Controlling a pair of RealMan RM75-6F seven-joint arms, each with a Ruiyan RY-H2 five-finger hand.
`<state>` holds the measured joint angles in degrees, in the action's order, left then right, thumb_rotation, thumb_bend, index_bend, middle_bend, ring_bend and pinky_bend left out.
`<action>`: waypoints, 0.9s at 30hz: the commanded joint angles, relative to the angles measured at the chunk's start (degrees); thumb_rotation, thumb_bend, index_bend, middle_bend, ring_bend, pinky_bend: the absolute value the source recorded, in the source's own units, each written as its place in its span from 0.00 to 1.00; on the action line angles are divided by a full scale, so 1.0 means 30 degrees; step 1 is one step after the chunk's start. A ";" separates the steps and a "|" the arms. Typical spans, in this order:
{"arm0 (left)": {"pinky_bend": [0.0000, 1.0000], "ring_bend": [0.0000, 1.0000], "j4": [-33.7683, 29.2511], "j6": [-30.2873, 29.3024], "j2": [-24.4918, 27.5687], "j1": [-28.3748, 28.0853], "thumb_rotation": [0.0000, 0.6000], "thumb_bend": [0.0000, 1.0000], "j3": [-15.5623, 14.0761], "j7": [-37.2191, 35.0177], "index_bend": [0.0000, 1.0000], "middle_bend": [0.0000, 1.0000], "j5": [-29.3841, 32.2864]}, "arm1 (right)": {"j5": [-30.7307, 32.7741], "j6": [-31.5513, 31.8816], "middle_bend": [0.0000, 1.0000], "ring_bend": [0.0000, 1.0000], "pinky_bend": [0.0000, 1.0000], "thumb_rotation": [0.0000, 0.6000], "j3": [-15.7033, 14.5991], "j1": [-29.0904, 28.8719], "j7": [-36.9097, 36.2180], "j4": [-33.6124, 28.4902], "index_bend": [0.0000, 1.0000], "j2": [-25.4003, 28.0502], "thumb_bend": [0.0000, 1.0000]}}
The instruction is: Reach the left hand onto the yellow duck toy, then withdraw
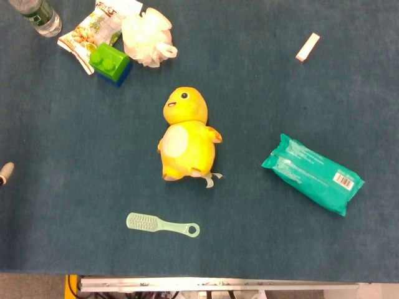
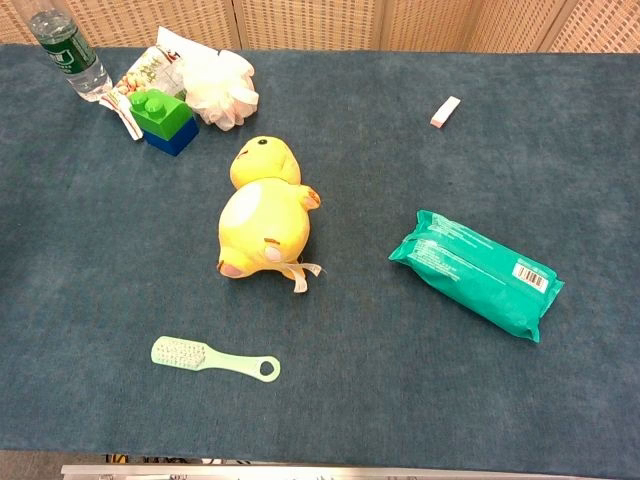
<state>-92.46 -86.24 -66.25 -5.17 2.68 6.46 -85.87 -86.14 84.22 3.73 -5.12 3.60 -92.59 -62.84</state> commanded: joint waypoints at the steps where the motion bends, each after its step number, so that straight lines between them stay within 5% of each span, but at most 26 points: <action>1: 0.10 0.07 0.0018 -0.0003 -0.0007 0.0002 1.00 0.17 0.0000 -0.0025 0.13 0.11 0.0004 | -0.0031 0.0015 0.23 0.13 0.31 1.00 -0.0026 0.0018 -0.0031 0.0025 0.14 -0.0008 0.23; 10: 0.10 0.07 -0.0065 0.0310 0.0302 -0.0230 1.00 0.17 -0.0137 -0.1010 0.13 0.11 -0.0461 | -0.0272 0.0137 0.23 0.13 0.31 1.00 0.0070 -0.0069 -0.0373 -0.0181 0.14 0.0282 0.23; 27: 0.09 0.07 0.1456 0.3424 0.0737 -0.3919 1.00 0.17 -0.0626 -0.7798 0.13 0.11 -0.4192 | -0.0179 0.0248 0.23 0.13 0.31 1.00 0.0757 -0.0497 -0.0384 -0.1363 0.14 0.1496 0.23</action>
<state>-89.02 -76.95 -63.77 -15.66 1.00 -15.62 -97.34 -86.72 84.99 5.97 -6.60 2.43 -96.65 -58.39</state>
